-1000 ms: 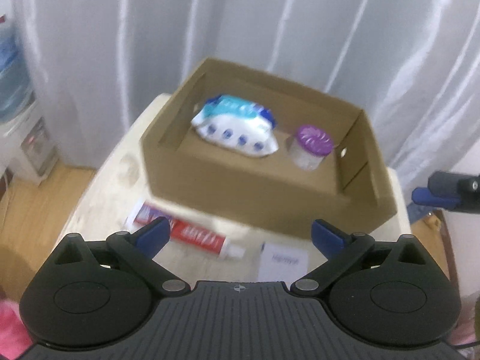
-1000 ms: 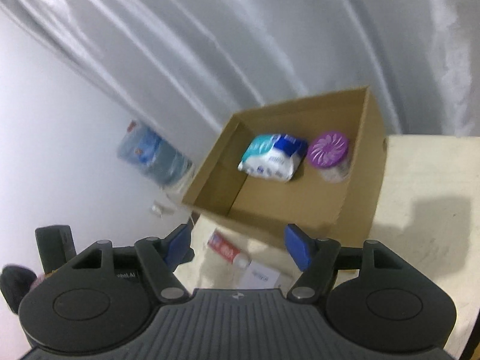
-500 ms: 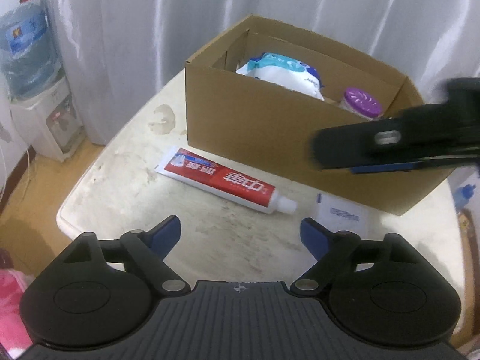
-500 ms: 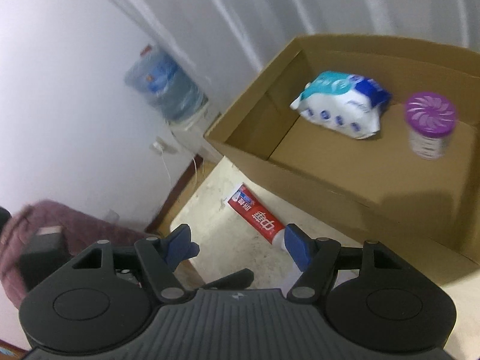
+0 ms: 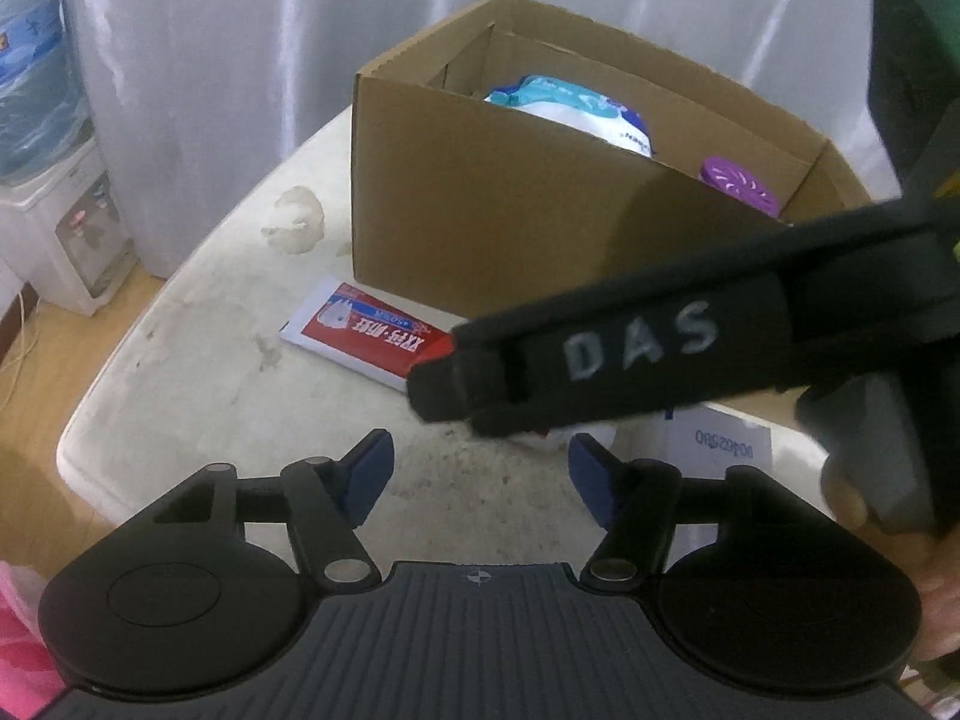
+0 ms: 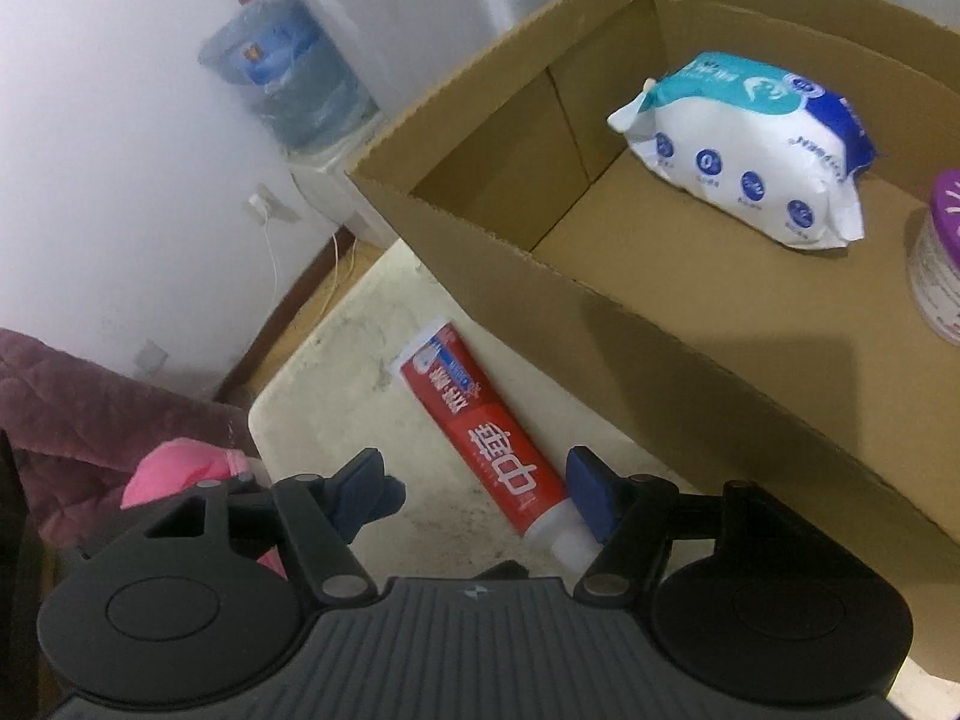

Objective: Organize objects
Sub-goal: 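Reach the right gripper down to the red toothpaste tube and close, then hold the red toothpaste tube upright in the right gripper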

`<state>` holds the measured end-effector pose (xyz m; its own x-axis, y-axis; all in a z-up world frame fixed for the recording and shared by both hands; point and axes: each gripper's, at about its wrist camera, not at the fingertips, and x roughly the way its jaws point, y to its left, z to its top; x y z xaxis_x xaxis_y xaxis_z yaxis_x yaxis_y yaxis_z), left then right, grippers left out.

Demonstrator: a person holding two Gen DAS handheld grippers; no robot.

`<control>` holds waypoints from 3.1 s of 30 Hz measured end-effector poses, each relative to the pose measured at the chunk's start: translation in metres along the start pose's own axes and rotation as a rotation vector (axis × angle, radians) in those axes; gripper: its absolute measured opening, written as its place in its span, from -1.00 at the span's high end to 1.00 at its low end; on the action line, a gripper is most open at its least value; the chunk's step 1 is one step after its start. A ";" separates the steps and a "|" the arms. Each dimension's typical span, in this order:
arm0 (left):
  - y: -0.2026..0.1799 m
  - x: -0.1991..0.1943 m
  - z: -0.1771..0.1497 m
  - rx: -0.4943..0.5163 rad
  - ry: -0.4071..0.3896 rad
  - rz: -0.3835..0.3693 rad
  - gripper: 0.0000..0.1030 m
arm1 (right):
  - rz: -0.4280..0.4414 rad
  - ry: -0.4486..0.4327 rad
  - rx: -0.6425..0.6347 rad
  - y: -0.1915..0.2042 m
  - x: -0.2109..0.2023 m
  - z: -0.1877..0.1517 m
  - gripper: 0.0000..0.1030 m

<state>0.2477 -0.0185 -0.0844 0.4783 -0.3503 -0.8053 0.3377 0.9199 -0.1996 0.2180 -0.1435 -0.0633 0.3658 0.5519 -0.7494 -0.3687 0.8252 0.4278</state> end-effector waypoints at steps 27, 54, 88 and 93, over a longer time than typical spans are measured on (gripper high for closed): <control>0.028 -0.027 -0.031 -0.038 0.058 -0.107 -0.06 | 0.121 0.103 0.123 0.003 0.016 -0.017 0.07; 0.030 -0.064 -0.074 -0.122 0.093 -0.160 -0.08 | 0.134 0.163 0.086 0.024 0.003 -0.053 0.07; 0.036 -0.048 -0.084 -0.128 0.166 -0.150 -0.02 | -0.017 0.070 -0.043 0.047 0.007 -0.057 0.40; 0.035 -0.044 -0.089 -0.142 0.188 -0.154 0.12 | 0.012 0.076 0.014 0.040 0.000 -0.067 0.42</control>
<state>0.1668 0.0451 -0.1060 0.2668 -0.4612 -0.8462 0.2714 0.8785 -0.3933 0.1458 -0.1181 -0.0803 0.2952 0.5515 -0.7802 -0.3607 0.8205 0.4435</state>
